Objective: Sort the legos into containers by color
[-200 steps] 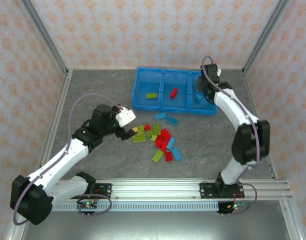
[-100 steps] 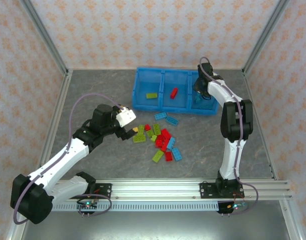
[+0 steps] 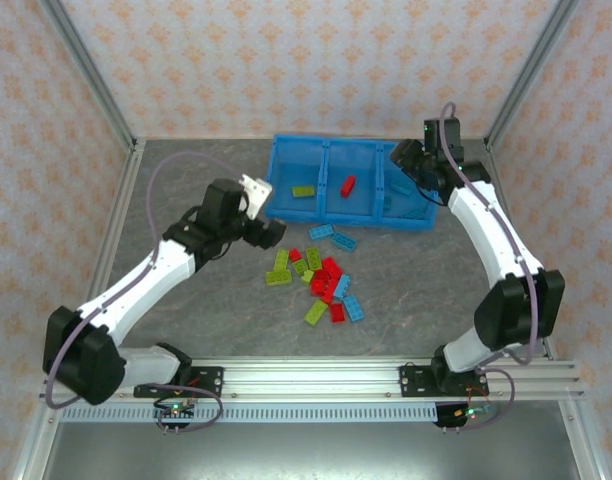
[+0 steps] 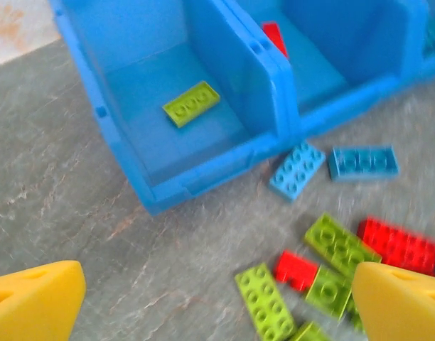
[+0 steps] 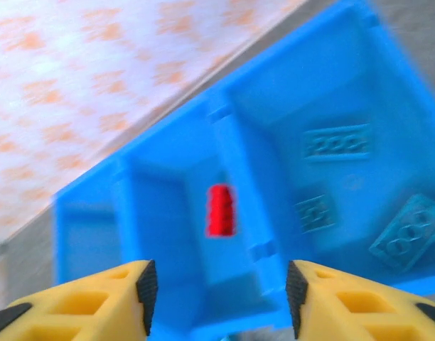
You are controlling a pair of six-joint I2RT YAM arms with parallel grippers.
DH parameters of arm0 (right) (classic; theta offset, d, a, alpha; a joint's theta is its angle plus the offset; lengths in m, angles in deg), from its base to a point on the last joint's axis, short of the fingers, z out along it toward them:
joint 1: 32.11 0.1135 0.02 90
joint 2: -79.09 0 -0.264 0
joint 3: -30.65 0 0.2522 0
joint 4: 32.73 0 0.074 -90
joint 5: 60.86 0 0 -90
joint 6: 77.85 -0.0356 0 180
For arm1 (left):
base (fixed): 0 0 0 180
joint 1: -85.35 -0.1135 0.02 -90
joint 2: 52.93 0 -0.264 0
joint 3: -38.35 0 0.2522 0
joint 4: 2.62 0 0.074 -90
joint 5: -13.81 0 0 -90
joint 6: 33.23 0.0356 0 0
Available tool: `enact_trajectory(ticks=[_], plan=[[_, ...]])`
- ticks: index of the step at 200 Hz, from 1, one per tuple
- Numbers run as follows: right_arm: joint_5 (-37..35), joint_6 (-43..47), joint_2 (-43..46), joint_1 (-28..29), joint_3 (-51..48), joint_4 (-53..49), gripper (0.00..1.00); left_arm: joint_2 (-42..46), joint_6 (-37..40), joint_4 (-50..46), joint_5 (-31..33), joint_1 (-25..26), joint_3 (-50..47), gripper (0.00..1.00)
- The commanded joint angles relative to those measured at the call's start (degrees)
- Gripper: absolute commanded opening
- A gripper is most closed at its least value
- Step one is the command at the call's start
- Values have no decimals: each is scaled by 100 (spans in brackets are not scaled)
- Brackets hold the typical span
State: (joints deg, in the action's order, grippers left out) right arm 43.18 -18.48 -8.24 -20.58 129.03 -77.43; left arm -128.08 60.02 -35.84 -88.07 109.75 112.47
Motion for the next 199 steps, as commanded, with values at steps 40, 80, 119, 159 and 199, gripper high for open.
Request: enact_trajectory(ticks=[40,80,119,159,199], plan=[[1053,553,-293,961,297,-1897,72,-1268,-4380,-1651,-201,332,785,83],[730,655,-508,963,477,-2220,83,-2064,-4954,-2050,196,833,1159,79],[698,611,-537,959,428,-2144,84,-2578,-5724,-1668,-54,924,1125,70],[668,659,-548,958,364,-2154,85,-3006,-5789,-1445,-185,952,1404,60],[661,638,-524,962,282,-2110,85,-3329,-5728,-1534,-156,961,1668,58]])
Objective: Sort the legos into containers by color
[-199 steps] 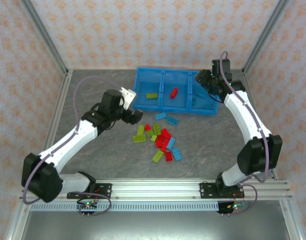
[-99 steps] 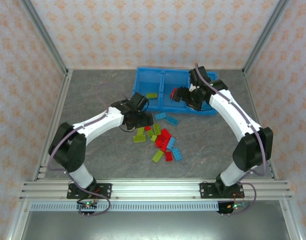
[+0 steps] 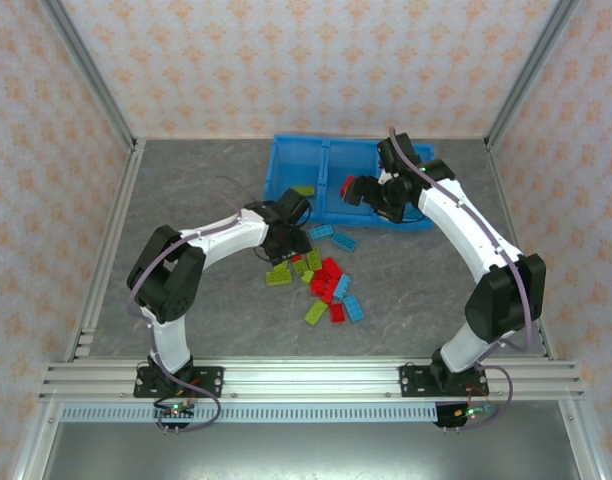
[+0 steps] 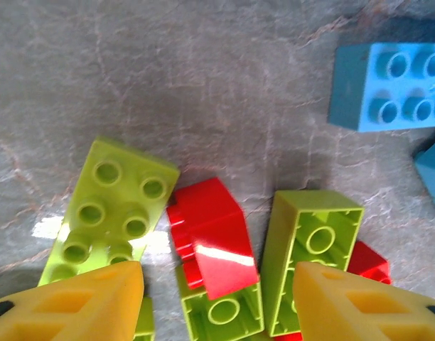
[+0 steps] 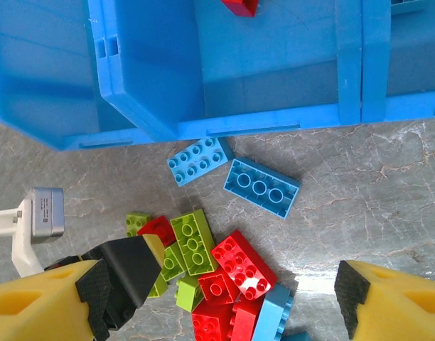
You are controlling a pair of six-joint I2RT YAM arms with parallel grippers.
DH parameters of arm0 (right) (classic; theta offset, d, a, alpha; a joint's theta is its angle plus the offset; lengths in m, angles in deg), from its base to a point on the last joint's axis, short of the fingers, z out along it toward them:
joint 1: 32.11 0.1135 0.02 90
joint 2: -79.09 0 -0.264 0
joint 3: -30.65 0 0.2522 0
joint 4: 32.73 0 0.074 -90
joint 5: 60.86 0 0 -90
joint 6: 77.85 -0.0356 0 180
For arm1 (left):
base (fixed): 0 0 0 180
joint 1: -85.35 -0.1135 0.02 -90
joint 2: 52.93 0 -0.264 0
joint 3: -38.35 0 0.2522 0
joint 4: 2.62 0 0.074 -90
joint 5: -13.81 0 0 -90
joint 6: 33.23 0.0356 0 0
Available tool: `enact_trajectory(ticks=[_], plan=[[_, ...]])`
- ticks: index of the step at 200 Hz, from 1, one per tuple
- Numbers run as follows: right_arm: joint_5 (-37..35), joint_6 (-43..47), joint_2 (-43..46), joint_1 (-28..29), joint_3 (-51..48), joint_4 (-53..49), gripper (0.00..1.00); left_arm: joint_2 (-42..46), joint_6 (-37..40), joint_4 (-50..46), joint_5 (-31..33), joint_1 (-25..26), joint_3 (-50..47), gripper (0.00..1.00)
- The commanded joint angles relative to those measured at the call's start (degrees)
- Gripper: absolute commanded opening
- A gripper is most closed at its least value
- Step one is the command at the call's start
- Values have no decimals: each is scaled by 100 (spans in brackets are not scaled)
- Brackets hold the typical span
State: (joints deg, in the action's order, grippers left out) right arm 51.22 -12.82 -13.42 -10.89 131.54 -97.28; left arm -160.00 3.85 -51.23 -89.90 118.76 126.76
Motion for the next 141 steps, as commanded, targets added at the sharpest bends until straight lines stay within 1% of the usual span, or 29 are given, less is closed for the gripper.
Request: enact_trajectory(ticks=[1,40,66,95,114,120,141], plan=[[-143,76,-11,-10,25,-125,85,-147,-107,0,32,61,249,57],[-109,55,24,-3,16,-123,84,-490,-80,-69,78,61,269,47],[-57,27,62,3,1,-91,85,-535,-83,-29,62,63,256,35],[37,36,92,12,-19,-118,85,-437,-31,-49,125,70,255,25],[378,87,198,28,-115,61,84,-275,38,-158,211,71,284,22],[530,114,236,28,-159,125,84,-28,81,-211,221,73,318,21],[1101,305,343,83,-242,209,84,385,416,-566,266,111,702,21]])
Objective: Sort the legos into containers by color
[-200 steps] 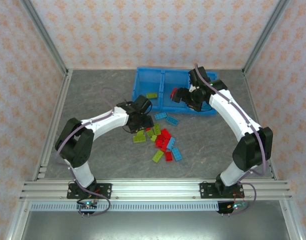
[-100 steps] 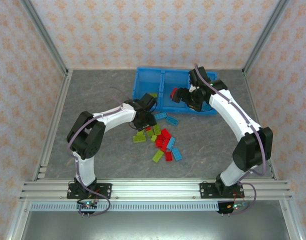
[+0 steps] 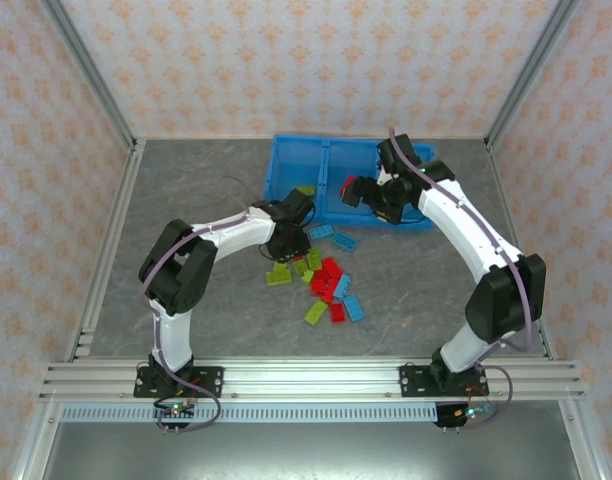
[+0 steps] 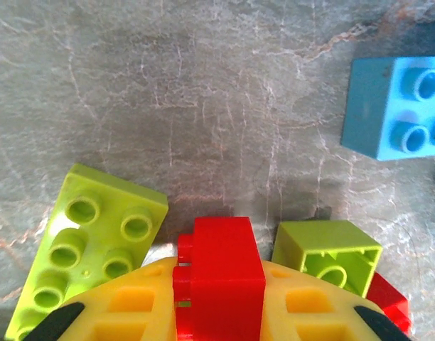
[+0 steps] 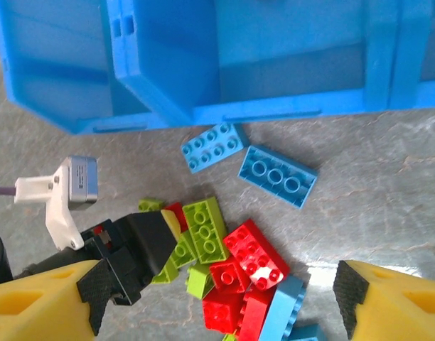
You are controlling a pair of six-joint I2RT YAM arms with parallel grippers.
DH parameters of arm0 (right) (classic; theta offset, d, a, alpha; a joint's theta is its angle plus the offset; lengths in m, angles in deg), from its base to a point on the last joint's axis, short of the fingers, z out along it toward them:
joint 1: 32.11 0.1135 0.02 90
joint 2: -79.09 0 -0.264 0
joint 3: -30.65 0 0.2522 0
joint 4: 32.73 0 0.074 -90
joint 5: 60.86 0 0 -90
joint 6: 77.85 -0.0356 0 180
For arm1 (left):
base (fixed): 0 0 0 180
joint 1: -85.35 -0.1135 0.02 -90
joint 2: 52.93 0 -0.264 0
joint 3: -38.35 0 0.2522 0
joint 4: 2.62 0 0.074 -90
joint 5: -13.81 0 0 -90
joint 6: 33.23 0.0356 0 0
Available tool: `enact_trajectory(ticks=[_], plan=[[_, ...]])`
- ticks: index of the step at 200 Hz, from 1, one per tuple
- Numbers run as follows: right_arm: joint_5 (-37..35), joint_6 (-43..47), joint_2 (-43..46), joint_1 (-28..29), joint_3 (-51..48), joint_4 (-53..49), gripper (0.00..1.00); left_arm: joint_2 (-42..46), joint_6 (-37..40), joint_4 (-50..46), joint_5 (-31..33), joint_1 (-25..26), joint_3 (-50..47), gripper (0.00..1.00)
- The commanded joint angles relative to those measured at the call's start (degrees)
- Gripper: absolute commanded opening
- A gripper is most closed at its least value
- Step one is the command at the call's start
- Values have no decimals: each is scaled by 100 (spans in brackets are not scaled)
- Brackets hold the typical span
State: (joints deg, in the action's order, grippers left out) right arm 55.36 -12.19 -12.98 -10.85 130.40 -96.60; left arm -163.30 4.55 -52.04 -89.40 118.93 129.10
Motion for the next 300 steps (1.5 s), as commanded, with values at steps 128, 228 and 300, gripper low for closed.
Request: enact_trajectory(ticks=[128,228,300], plan=[[-1424,-528,2044,128,-1274,896,86,-2864,2775,-1572,980,210,6884,22],[-1522,-563,2018,128,-1303,950,86,-2170,3052,-933,842,369,6160,46],[-1396,-514,1714,133,-1192,1223,86,1900,3227,-15,1431,395,1360,44]])
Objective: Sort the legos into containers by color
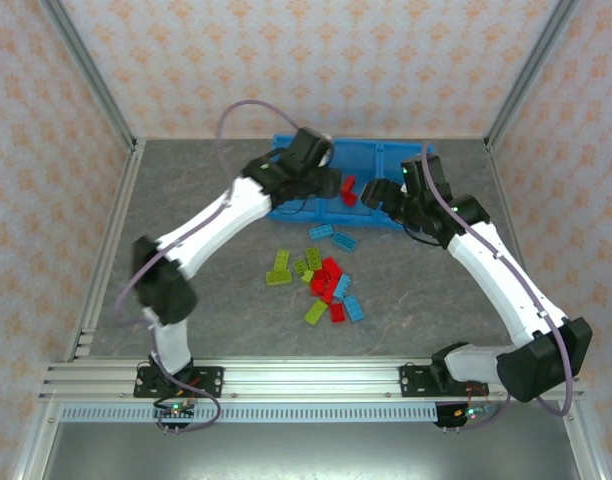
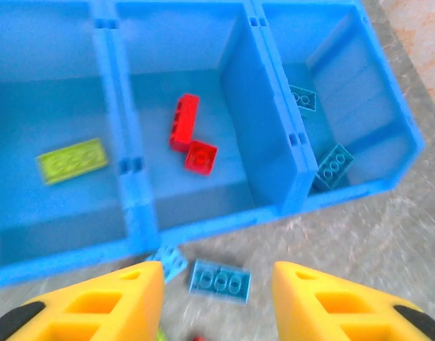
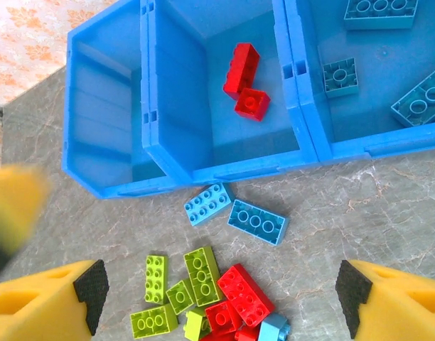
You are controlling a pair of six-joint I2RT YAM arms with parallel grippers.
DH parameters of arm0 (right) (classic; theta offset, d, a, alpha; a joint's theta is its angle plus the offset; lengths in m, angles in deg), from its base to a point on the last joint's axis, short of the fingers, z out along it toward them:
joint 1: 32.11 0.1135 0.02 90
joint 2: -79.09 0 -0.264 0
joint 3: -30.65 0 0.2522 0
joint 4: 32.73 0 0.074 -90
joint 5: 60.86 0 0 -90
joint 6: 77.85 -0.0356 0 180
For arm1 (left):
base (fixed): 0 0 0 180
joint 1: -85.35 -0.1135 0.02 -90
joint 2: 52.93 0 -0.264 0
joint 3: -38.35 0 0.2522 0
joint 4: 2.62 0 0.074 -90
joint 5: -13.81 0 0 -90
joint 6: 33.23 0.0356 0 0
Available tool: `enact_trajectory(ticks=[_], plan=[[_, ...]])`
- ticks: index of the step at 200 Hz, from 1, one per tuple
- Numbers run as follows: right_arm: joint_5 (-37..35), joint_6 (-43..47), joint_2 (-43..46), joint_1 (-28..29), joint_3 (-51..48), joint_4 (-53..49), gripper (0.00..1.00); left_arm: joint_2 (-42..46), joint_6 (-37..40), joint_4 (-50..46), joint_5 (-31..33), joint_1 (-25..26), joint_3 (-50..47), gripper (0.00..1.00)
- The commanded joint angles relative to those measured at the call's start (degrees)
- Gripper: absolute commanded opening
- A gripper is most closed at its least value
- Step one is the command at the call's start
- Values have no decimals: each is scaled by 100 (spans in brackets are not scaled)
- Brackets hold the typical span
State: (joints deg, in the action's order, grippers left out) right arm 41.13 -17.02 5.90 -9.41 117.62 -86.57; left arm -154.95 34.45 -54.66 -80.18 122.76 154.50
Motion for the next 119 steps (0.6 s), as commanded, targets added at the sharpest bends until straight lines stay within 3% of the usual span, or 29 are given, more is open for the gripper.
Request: enact_trajectory(ticks=[1,23,48,79,119], plan=[[38,-29,-177,-11,87,229,86,1103,246,240,520,12,-1253,44],[141,-90,-294,-11,64,312,85,1718,321,-3,611,12,-2227,44],[211,-125,-429,-4,88,294,86,1825,147,-125,659,1,-2921,45],[294,-147,-522,-4,128,220,85,1102,1,-166,463,-57,-2953,48],[292,-63,-531,-3,246,-27,85,90,77,-92,753,-209,-2670,57]])
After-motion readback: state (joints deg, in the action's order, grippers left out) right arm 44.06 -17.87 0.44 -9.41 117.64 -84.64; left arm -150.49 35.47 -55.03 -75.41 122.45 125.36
